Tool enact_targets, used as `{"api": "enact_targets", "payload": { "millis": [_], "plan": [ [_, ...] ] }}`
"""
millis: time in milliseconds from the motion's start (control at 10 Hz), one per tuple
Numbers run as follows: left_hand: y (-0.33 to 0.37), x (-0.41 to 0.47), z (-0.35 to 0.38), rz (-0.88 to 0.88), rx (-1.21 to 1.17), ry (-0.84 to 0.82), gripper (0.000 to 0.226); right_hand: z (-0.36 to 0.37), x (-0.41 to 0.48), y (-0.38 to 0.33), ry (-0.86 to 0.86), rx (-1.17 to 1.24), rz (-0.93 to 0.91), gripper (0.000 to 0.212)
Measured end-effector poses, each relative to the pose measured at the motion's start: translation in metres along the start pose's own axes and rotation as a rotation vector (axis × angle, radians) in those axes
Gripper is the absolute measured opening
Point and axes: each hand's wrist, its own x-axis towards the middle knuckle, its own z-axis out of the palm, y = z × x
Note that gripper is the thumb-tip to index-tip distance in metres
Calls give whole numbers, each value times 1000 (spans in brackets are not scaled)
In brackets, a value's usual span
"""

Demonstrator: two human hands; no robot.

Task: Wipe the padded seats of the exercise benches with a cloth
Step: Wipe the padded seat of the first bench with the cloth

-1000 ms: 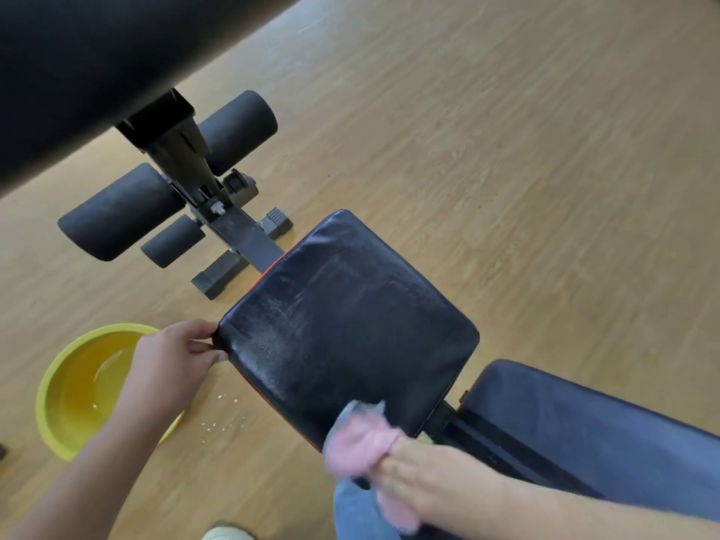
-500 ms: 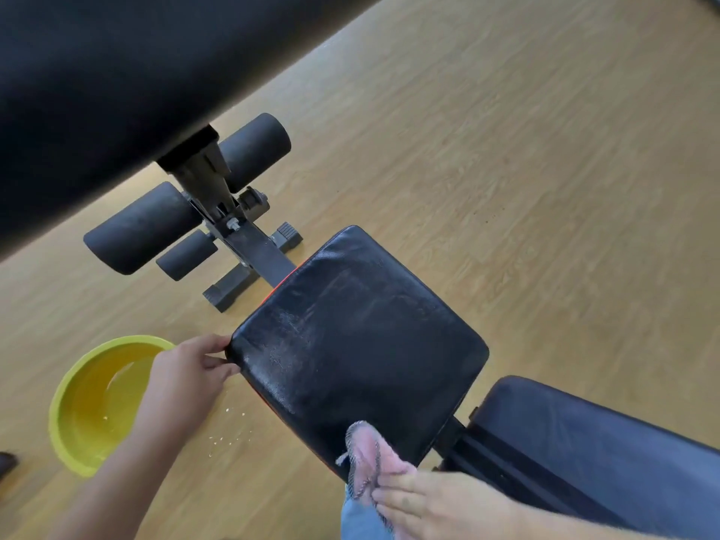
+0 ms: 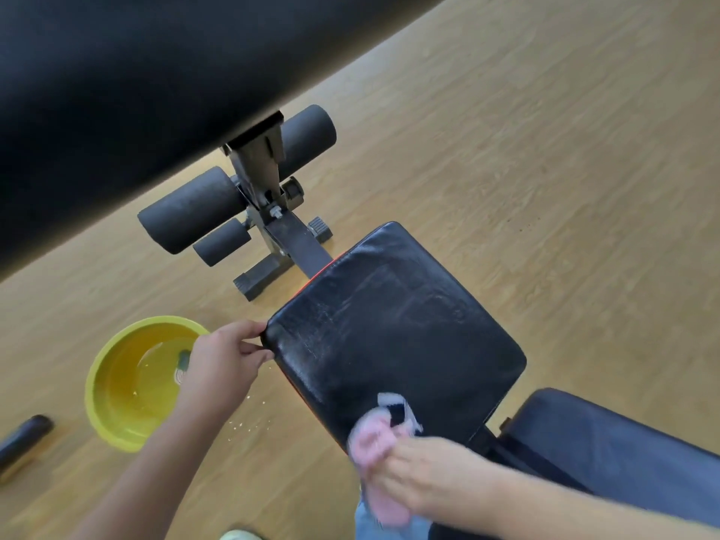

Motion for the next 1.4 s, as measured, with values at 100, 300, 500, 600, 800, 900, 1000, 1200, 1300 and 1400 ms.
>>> {"api": "enact_targets", "payload": {
  "millis": [100, 300, 500, 600, 800, 900, 1000, 1200, 1300, 1400],
  "plan": [
    [0, 2, 0, 1, -3, 0, 35, -37, 66, 27, 62, -84, 42, 24],
    [5, -2, -1, 23, -13, 24, 32, -51, 146, 3, 313, -157, 362, 60],
    [6, -4, -7, 20, -17, 22, 33, -78, 110, 32, 245, -457, 89, 14],
    [5, -5, -7, 3, -60, 7, 31, -95, 115, 64, 583, 97, 570, 33],
    [-11, -6, -5, -113, -291, 14, 30, -25, 144, -56, 215, -28, -89, 53],
    [-19, -16, -6, -152, -479, -51, 48, -37, 178, -49, 160, -227, -280, 43],
    [-21, -15, -4, -148, -533, -69, 61, -78, 195, -39, 8, -219, -272, 18],
    [-7, -6, -3, -143, -448, -80, 57, -100, 186, 48, 161, 95, -17, 17],
    [1, -2, 0, -99, -295, -34, 51, -100, 170, 93, 200, 122, 95, 27],
    [6, -2, 2, -62, -210, -8, 46, -119, 170, 132, 218, 133, 364, 25]
  ]
}}
